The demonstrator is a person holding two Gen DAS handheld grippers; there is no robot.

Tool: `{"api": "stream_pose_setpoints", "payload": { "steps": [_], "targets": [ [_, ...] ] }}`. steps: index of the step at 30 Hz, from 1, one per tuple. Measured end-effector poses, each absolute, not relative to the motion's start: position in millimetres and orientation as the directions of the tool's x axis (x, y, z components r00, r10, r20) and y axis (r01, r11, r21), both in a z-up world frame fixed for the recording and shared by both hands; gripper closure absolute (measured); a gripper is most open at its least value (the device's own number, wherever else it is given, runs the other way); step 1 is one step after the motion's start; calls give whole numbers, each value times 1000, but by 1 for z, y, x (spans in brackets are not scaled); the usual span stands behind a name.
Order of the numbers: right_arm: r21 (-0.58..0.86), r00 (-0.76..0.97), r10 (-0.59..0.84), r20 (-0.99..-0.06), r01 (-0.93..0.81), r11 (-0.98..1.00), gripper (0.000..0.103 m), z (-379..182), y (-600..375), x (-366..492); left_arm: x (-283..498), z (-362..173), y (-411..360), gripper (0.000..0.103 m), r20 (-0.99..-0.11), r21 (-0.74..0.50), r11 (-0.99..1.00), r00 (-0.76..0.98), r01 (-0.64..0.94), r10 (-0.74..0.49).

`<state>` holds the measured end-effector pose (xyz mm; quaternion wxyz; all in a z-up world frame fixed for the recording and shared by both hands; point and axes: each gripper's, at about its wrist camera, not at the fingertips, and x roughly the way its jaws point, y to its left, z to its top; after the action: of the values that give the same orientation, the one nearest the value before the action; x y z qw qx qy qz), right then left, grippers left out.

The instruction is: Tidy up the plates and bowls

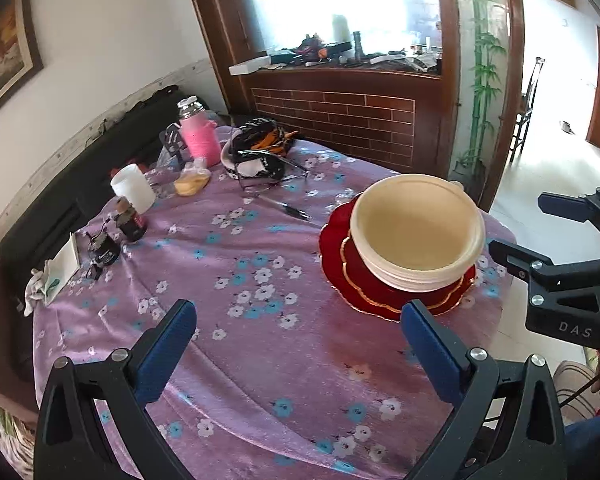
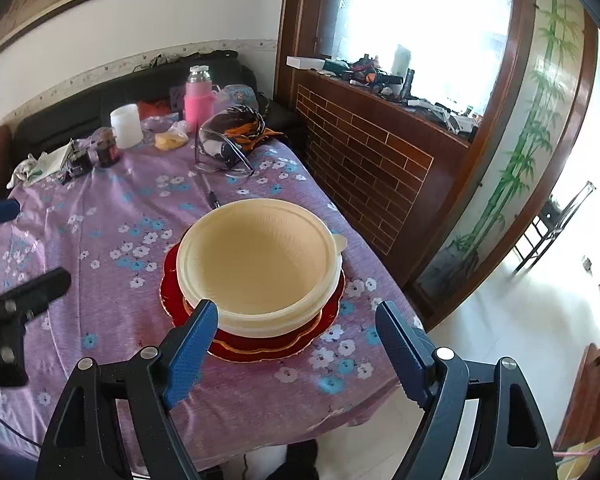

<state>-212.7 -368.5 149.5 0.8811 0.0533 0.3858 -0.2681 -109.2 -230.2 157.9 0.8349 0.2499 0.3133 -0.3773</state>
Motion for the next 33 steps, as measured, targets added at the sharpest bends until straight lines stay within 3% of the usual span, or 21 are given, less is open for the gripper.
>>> {"api": "stream_pose_setpoints", "payload": {
  "steps": [14, 21, 23, 24, 26, 28, 31, 33],
  "targets": [
    [-83, 558, -413, -720, 522, 849, 19, 145, -367, -219, -97, 139, -233, 1, -769, 127, 577, 448, 807, -457],
    [78, 545, -342, -766, 606, 792, 19, 137, -411, -228, -57, 98, -247, 1, -885, 4, 614, 288, 790, -365],
    [107, 537, -336, -773, 633, 767, 29, 133, -425, -233, -43, 87, -247, 1, -904, -68, 643, 226, 763, -363],
    [134, 535, -319, -783, 644, 753, 33, 129, -434, -235, -32, 82, -242, 1, -893, -178, 654, 159, 735, -422],
    [183, 527, -264, -808, 650, 738, 62, 118, -449, -237, -14, 75, -234, 1, -860, -336, 673, 76, 659, -505],
    [212, 506, -225, -833, 667, 714, 65, 104, -462, -237, -3, 72, -233, 1, -846, -386, 688, 60, 614, -529],
    [279, 519, -162, -839, 666, 692, 65, 89, -474, -238, 2, 71, -242, 14, -849, -364, 686, 78, 630, -523],
    [313, 535, -126, -835, 651, 692, 65, 84, -481, -235, 5, 64, -254, 44, -868, -354, 687, 50, 634, -494]
  ]
}}
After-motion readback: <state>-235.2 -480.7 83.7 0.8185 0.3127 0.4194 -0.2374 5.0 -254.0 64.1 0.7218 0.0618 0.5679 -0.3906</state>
